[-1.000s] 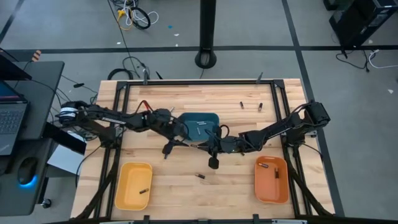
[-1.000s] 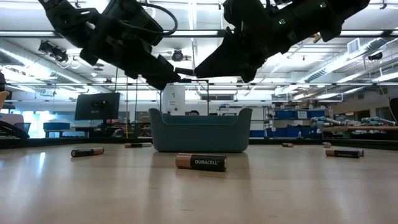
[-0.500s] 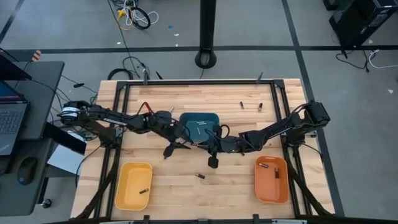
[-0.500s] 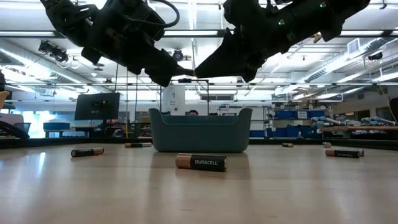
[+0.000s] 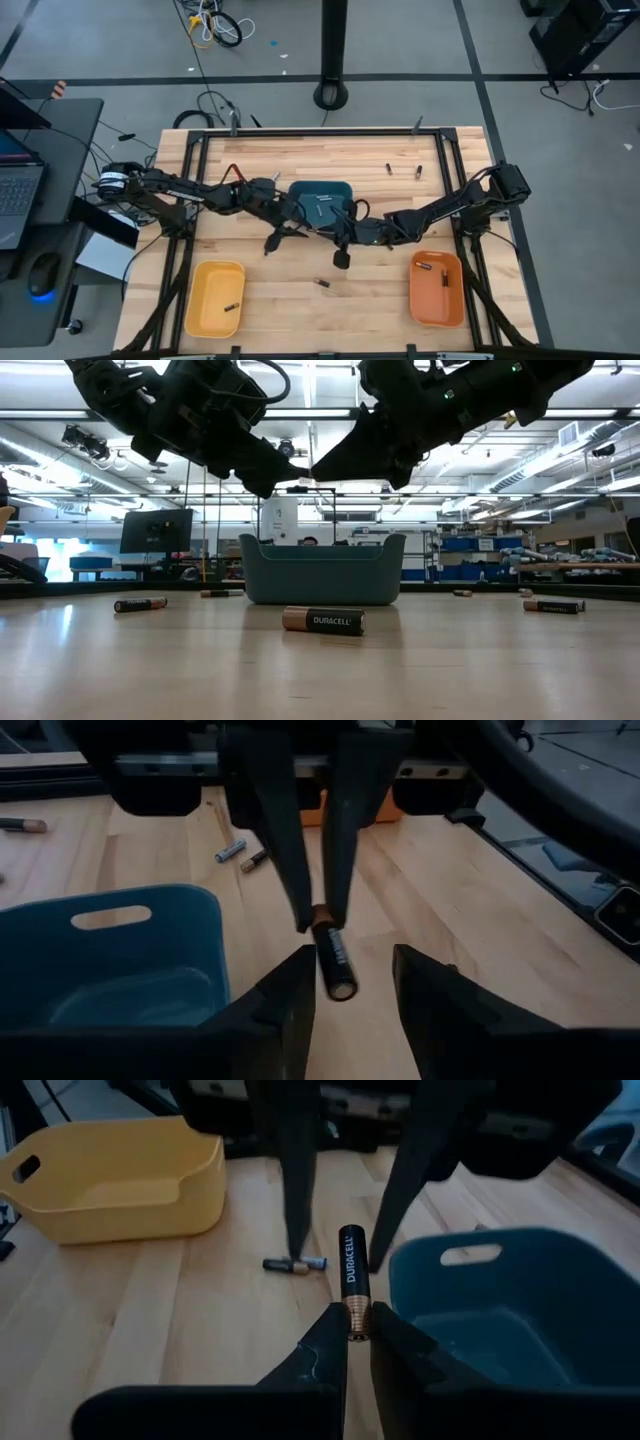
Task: Sort batteries
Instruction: Put the black battery into the yellow bin
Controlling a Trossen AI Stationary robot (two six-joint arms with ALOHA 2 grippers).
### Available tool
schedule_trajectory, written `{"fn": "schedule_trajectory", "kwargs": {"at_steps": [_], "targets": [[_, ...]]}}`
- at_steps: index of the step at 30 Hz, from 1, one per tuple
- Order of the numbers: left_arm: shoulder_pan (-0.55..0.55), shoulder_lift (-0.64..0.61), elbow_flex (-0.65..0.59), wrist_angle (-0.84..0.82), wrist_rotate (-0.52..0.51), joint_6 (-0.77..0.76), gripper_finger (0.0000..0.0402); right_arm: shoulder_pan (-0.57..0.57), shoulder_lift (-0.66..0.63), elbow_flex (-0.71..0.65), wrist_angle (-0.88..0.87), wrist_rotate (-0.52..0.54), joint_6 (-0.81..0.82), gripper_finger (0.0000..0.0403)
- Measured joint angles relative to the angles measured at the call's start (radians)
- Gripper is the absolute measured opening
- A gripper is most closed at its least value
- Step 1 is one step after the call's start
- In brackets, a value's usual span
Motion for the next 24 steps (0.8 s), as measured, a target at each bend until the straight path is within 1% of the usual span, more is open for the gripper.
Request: {"fn": "schedule_trajectory", "kwargs": {"at_steps": [12, 18, 22, 24], "targets": [[0.001, 0.0, -0.002, 0.027, -0.019, 0.005, 0.0053, 0.0, 0.0, 0.0, 0.019, 0.003, -0.01, 0.0038], [0.001, 0.0, -0.002, 0.024, -0.024, 0.009, 0.0046, 0.0, 0.0, 0.0, 0.018, 0.003, -0.01, 0.0038], [0.0, 0.0, -0.002, 0.019, -0.056, 0.048, 0.0045, 0.0, 0.0, 0.0, 0.014, 0.004, -0.009, 0.0039], [0.0, 0.0, -0.002, 0.02, -0.083, 0.061, 0.0045, 0.0, 0.0, 0.0, 0.011, 0.004, -0.009, 0.0046]]}}
